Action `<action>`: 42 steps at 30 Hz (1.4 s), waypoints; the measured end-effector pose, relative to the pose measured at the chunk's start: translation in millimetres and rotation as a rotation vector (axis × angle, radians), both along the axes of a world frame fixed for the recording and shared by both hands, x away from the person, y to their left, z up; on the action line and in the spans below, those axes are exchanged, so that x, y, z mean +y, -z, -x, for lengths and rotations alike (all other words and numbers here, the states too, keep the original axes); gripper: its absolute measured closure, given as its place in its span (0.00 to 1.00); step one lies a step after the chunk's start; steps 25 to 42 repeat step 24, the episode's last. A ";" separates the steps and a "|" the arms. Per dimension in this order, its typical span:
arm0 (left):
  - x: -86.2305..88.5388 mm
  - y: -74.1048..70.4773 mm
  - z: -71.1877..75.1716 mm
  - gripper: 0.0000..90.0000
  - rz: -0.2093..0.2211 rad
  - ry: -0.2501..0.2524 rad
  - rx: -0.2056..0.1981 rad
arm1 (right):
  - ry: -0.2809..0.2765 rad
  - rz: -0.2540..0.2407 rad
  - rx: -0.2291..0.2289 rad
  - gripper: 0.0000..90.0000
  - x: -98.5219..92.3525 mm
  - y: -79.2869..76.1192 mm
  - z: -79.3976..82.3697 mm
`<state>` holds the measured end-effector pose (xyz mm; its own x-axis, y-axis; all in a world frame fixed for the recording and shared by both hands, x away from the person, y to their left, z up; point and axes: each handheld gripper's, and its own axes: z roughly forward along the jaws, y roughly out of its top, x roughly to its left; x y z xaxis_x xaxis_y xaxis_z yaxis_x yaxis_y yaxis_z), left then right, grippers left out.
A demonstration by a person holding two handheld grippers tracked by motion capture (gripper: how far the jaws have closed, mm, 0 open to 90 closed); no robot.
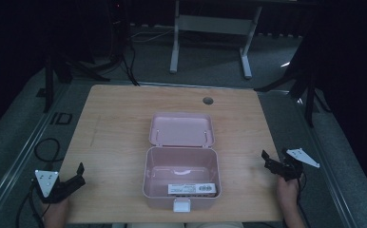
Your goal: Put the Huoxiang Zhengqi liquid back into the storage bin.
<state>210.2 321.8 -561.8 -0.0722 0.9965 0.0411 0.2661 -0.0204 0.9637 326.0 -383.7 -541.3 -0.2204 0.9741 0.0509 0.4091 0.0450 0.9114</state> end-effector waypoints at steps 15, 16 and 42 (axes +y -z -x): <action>-0.3 0.1 0.4 0.02 0.002 -0.004 -0.003 | -0.011 -0.026 -0.005 0.13 -8.0 -0.2 -0.5; -0.3 0.2 0.4 0.02 0.002 -0.004 -0.004 | -0.011 -0.015 -0.001 0.13 -7.2 0.5 -0.8; -0.2 0.1 0.6 0.02 0.002 -0.002 -0.004 | -0.022 0.031 0.027 0.13 -2.9 3.2 -3.5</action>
